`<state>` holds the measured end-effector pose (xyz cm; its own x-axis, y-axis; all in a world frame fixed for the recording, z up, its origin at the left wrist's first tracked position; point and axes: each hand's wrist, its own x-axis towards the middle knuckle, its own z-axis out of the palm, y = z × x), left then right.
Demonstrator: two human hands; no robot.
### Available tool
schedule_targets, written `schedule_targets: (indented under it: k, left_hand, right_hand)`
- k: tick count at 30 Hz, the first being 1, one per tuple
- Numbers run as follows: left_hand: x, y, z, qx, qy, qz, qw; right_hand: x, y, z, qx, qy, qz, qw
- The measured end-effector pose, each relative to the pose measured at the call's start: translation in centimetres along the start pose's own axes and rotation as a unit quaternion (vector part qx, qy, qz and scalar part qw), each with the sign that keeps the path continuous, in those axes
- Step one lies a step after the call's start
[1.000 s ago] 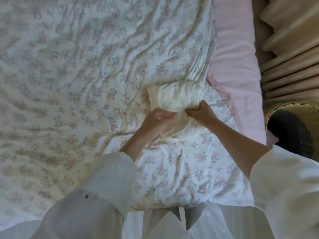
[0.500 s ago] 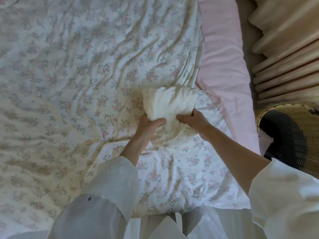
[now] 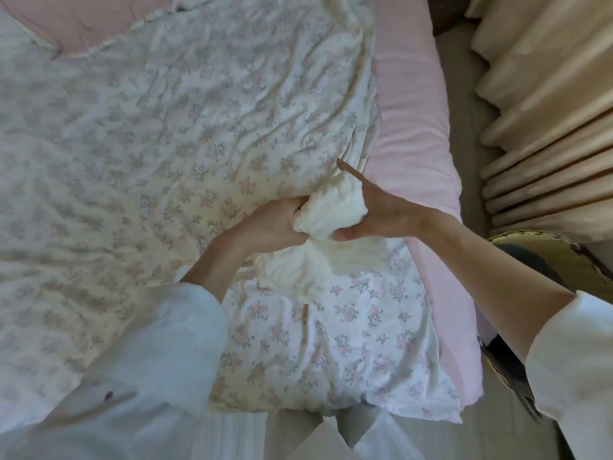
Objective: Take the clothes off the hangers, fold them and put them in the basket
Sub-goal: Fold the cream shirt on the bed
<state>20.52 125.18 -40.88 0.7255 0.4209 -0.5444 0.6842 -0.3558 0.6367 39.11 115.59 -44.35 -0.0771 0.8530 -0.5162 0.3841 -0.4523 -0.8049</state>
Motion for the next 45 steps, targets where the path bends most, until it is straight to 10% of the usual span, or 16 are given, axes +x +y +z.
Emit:
schedule_targets:
  k: [5,13,23,29,33,41,45]
  left_hand:
    - [-1.7,1.9,0.5,-0.169,0.024,-0.027,0.985]
    - [-4.5,1.5,7.1,-0.532,0.047,-0.087,0.841]
    - [-9.6,2.0,15.8,-0.363,-0.235,-0.106,0.895]
    - [-9.4,6.8,18.9,-0.380,-0.202,-0.115,0.895]
    - [-8.2,10.4,22.2,-0.430,-0.152,-0.132,0.880]
    - [-1.0,20.0,31.4,-0.587,-0.072,-0.225,0.774]
    - [3.6,24.1,37.3,-0.537,-0.082,-0.177,0.821]
  right_hand:
    - [-4.2,-0.1,0.8,0.174,0.096,0.006,0.980]
    - [-11.5,2.2,5.6,0.325,0.247,-0.008,0.913]
    - [-21.7,6.9,11.8,0.426,0.241,0.047,0.871]
    - [-27.9,10.0,10.6,0.380,0.271,0.101,0.879]
    - [-31.0,12.9,7.7,0.140,0.302,0.134,0.933]
    - [-34.8,22.2,2.1,0.321,0.413,0.128,0.843]
    - [-36.9,28.4,-1.3,0.392,0.422,0.164,0.801]
